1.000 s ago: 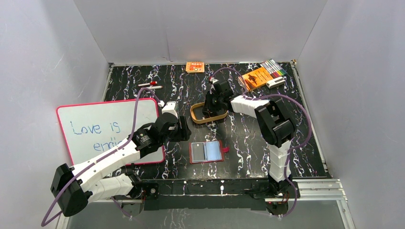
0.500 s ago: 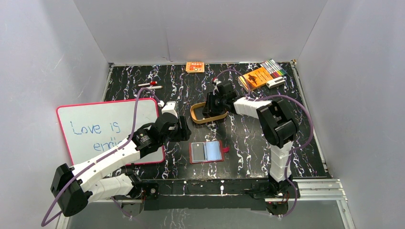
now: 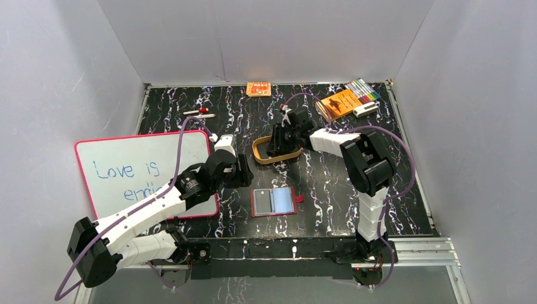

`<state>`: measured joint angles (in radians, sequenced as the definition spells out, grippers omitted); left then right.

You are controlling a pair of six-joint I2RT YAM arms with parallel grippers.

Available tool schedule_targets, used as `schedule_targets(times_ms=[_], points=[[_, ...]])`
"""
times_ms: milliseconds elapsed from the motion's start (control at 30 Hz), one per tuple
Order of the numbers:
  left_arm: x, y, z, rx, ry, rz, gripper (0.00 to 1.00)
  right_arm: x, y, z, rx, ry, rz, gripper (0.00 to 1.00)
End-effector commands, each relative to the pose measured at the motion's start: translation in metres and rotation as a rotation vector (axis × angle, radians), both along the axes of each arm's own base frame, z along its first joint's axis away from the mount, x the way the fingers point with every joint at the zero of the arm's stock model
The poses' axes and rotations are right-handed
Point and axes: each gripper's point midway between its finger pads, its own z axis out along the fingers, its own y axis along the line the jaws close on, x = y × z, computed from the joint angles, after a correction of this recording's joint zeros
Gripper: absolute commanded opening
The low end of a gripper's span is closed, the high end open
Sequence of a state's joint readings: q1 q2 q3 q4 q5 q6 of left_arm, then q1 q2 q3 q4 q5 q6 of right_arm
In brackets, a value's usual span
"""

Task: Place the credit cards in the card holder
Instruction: Pick up the credit card from the storage box.

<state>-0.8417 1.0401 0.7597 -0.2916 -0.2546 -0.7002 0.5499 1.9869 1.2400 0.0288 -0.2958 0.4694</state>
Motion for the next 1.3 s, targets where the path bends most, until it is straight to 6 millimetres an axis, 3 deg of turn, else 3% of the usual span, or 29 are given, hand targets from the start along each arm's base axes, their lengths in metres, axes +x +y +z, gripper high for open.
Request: schedule_targets(times_ms=[0,467,900,1267], points=[[0.001,0.003,-0.001,0.008,-0.012,0.015,0.57,0.008,0.002,0.008,-0.009,-0.016,0.008,0.46],[0.002,0.002,-0.003,0.015,-0.01,0.014,0.57,0.01,-0.016,0.006,-0.043,-0.008,-0.063,0.26],[0.002,0.001,-0.003,0.015,-0.007,0.01,0.57,0.011,-0.029,0.017,-0.012,-0.008,-0.095,0.14],[0.003,0.001,-0.002,0.013,-0.009,0.014,0.57,0.011,-0.033,0.038,0.052,-0.038,-0.103,0.05]])
